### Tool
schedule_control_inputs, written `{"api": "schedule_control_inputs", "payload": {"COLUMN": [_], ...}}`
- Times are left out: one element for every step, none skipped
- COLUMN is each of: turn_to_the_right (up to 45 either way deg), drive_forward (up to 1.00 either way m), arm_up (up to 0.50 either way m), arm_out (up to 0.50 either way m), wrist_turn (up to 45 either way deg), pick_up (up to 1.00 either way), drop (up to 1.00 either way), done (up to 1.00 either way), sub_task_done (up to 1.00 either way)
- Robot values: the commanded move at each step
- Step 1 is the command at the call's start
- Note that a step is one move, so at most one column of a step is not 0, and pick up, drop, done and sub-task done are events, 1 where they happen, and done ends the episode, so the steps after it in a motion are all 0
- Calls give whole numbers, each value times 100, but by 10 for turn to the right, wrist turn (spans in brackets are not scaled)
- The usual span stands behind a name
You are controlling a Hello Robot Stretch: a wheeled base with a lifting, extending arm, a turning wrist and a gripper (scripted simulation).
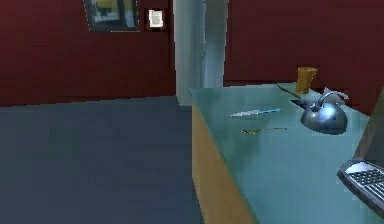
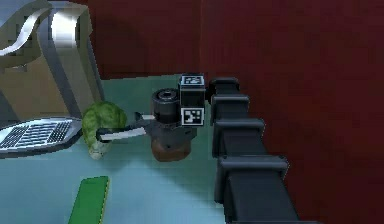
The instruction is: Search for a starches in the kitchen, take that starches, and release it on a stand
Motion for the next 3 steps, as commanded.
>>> {"api": "schedule_control_inputs", "payload": {"turn_to_the_right": [0,0,0], "drive_forward": [0,0,0], "arm_up": [0,-8,0], "arm_out": [0,0,0], "wrist_turn": [180,0,0], "pick_up": [0,0,100], "drop": [0,0,0], "done": [0,0,0], "sub_task_done": [0,0,0]}}
